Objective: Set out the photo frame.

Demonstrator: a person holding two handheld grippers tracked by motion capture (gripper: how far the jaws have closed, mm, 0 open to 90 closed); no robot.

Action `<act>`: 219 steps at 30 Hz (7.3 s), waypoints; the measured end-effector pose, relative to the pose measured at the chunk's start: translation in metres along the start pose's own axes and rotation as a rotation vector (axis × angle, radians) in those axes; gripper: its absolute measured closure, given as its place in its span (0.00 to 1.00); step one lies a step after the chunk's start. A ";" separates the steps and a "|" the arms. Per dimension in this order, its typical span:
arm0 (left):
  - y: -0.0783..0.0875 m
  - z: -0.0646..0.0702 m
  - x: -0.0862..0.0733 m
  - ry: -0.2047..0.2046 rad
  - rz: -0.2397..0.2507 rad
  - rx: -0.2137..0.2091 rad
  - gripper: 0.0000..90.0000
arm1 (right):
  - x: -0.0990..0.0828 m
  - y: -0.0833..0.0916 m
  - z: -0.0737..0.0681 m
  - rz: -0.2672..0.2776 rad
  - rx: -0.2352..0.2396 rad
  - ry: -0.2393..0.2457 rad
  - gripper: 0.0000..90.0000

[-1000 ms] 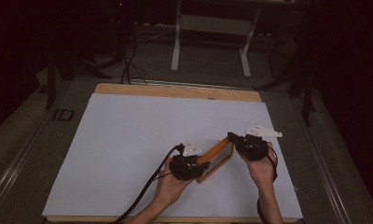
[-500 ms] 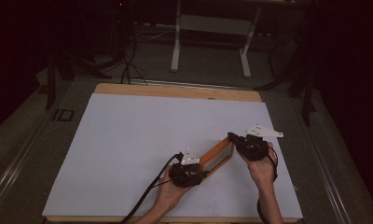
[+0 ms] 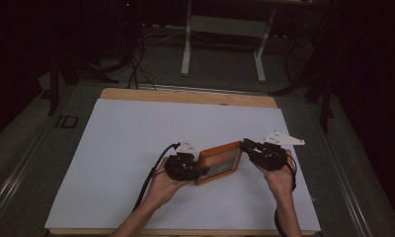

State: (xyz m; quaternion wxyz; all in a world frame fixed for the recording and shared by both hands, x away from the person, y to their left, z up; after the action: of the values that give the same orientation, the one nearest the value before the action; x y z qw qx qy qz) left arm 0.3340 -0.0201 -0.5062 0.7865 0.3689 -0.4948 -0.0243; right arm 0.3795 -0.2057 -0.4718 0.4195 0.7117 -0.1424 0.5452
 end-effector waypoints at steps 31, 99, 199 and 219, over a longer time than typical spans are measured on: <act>0.041 -0.002 0.044 -0.246 -0.016 -0.132 0.76 | -0.004 -0.041 -0.079 -0.082 0.390 0.288 0.43; -0.015 -0.019 -0.028 -0.072 0.068 -0.087 0.49 | -0.018 -0.012 -0.066 -0.087 0.409 0.289 0.75; 0.060 -0.071 -0.023 0.152 0.185 -0.056 0.62 | 0.001 -0.073 -0.092 -0.017 0.434 -0.128 0.66; 0.053 -0.081 -0.032 0.181 0.165 -0.051 0.62 | -0.009 -0.088 -0.091 -0.049 0.426 -0.173 0.65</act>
State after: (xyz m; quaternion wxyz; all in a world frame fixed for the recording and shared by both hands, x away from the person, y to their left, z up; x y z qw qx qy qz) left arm 0.3644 0.0762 -0.5174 0.8364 0.3076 -0.4494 0.0613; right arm 0.3749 -0.0864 -0.5135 0.2589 0.8315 -0.0422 0.4896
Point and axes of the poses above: each handheld gripper's, and its own axes: y roughly backward along the jaws, x roughly out of its top, z roughly to its right, the point moved 8 cm from there along -y, roughly forward along the jaws
